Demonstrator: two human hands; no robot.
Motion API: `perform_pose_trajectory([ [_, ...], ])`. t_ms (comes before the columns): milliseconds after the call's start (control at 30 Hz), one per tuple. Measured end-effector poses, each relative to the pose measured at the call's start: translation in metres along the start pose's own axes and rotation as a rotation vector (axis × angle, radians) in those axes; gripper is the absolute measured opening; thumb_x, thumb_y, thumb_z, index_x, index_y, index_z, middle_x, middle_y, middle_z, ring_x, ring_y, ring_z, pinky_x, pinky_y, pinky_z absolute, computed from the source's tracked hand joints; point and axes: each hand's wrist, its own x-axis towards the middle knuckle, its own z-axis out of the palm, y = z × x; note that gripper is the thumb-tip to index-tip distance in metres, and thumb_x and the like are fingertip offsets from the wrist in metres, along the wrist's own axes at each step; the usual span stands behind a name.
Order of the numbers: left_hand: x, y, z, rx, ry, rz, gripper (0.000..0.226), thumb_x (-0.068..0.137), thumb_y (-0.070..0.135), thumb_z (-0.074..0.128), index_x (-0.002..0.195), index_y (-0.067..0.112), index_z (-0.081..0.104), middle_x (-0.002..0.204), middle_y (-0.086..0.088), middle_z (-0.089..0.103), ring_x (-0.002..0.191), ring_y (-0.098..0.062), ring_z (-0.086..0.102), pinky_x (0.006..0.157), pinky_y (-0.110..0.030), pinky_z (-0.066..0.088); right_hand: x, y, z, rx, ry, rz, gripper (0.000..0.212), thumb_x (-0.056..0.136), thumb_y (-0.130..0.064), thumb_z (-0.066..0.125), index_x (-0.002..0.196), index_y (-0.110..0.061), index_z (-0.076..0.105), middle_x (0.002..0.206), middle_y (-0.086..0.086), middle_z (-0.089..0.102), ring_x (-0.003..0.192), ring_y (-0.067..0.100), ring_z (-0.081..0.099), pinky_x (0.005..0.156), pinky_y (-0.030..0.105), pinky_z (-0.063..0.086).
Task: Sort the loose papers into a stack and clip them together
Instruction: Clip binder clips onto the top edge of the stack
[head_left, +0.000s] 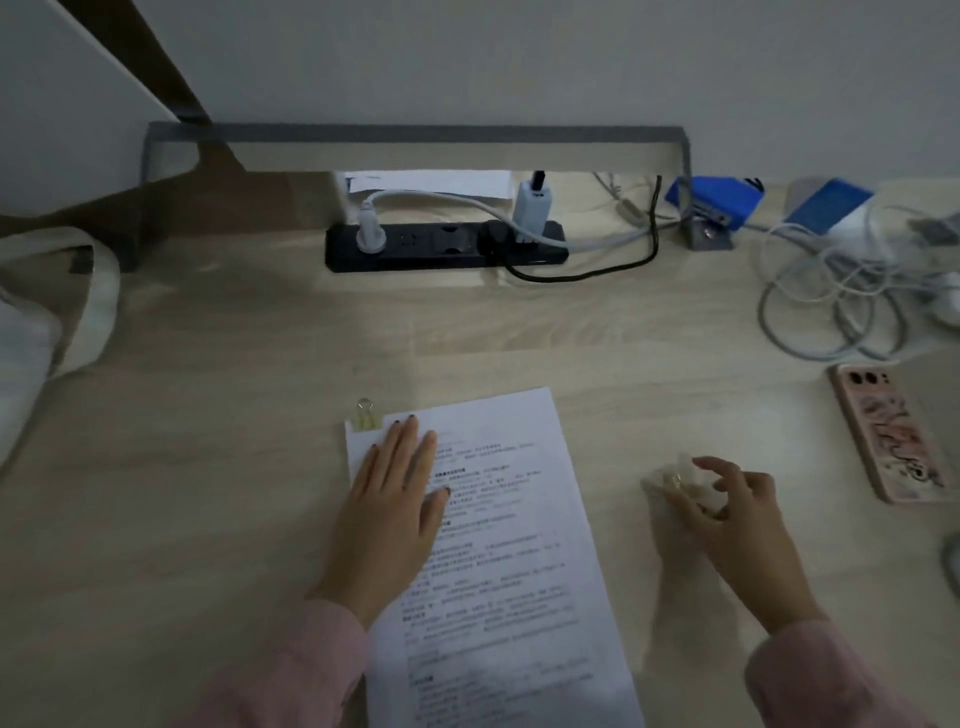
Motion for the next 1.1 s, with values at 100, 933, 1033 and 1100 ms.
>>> perform_pose_trajectory([
  [100,0.0,0.002,0.0,-0.023,0.018,0.0,0.062,0.097,0.044,0.014,0.14,0.005,0.036,0.149,-0.014,0.034,0.137,-0.019,0.019,0.113,-0.026,0.002,-0.009,-0.001,0.017,0.046,0.041,-0.04,0.034,0.084,-0.03,0.063,0.115,-0.019,0.056,0.116,0.006,0.046,0.085,0.026,0.061,0.072,0.031,0.046],
  [933,0.023,0.029,-0.044,-0.93,0.028,-0.255,0.014,0.093,0.037,0.046,0.096,0.032,0.059,0.101,0.019,0.06,0.103,0.003,0.053,0.086,-0.012,0.041,0.01,-0.163,0.058,0.576,-0.686,-0.226,0.016,0.088,-0.011,0.058,0.075,-0.012,0.066,0.064,-0.002,0.062,0.054,0.0,0.055,0.056,0.013,0.046],
  [1033,0.024,0.023,-0.046,-0.999,-0.019,-0.29,0.015,0.093,0.035,0.048,0.089,0.027,0.06,0.092,0.01,0.065,0.095,-0.006,0.059,0.088,-0.028,0.048,0.012,-0.167,0.061,0.592,-0.72,-0.2,0.016,0.089,-0.013,0.056,0.081,-0.006,0.068,0.069,0.002,0.063,0.056,0.002,0.056,0.058,0.014,0.048],
  [1100,0.025,0.02,-0.045,-0.993,-0.006,-0.298,0.016,0.093,0.034,0.048,0.09,0.024,0.061,0.092,0.008,0.065,0.093,-0.008,0.06,0.089,-0.032,0.048,0.013,-0.168,0.062,0.647,-0.771,-0.132,0.025,0.091,-0.021,0.054,0.091,-0.001,0.069,0.076,0.006,0.065,0.064,0.008,0.059,0.062,0.017,0.05],
])
